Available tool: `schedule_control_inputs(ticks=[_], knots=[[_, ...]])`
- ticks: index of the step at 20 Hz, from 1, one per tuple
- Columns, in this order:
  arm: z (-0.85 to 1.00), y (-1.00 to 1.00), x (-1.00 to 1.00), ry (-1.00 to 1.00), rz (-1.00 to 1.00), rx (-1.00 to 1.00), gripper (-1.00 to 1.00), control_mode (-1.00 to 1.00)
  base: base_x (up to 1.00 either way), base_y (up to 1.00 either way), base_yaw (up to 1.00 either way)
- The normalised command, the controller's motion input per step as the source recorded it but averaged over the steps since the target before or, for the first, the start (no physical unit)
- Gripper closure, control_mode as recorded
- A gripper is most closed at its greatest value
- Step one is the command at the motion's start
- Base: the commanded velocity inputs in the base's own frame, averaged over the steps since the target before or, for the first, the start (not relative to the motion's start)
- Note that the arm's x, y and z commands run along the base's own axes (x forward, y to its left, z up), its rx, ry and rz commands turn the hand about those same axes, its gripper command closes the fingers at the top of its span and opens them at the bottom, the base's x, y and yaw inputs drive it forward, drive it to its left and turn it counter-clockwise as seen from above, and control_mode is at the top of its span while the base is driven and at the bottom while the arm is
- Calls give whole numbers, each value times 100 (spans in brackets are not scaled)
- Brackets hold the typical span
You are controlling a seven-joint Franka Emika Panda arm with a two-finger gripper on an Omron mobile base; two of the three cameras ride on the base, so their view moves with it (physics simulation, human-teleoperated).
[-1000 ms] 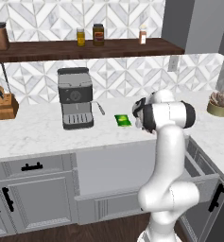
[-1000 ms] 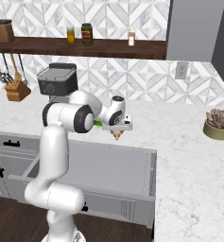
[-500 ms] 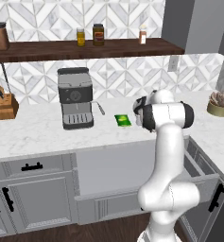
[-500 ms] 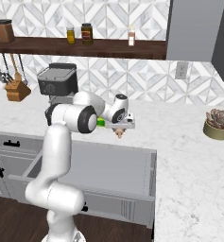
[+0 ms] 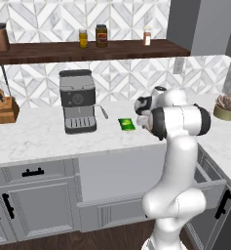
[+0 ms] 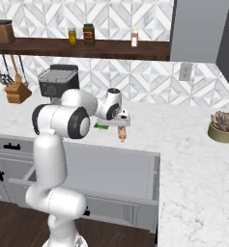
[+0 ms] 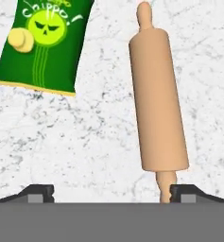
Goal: Pick the rolling pin from the drawer and place it on the counter.
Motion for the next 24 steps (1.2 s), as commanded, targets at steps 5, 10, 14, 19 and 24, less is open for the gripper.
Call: schedule_control_inputs(ticks=[5,10,14,19,24], knots=[[48,89,-100,-3,-1,-6,-100,-100,0,0,0],[75,41,-100,0,0,0,-100,-100,0,0,0],[89,-3,-100,0,-4,2,-100,-100,0,0,0],[88,-5,-100,0,-8,4,-100,-100,0,0,0],[25,-1,-100,-4,-5,0,-100,-100,0,0,0]])
